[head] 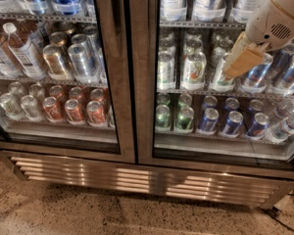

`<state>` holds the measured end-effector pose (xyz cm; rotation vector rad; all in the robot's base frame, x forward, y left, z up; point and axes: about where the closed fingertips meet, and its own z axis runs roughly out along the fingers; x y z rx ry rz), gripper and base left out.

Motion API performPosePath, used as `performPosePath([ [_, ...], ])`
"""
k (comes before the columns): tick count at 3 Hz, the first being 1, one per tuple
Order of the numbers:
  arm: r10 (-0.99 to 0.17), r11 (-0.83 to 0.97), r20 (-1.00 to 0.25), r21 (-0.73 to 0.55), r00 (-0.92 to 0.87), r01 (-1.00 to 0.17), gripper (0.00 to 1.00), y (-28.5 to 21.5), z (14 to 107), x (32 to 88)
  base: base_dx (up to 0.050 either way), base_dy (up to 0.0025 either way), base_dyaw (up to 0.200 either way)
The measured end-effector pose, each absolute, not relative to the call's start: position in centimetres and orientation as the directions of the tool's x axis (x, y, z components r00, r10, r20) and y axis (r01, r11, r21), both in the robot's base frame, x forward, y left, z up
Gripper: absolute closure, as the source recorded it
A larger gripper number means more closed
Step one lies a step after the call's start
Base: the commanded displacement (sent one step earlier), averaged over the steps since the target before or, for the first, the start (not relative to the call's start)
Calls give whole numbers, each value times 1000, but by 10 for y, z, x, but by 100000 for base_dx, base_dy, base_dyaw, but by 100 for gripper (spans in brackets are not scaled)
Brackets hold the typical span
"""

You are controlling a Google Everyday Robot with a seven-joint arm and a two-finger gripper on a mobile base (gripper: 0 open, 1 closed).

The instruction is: Close right fridge door

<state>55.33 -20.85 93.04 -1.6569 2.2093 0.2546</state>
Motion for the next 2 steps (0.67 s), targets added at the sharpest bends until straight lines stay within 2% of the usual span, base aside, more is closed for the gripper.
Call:
performPosePath([
  [1,-887,294,-393,-74,-243,-953,100,-209,930,553,-5002,5,-27],
  [2,-887,294,-393,-74,-243,-953,100,-209,930,553,0,0,0],
])
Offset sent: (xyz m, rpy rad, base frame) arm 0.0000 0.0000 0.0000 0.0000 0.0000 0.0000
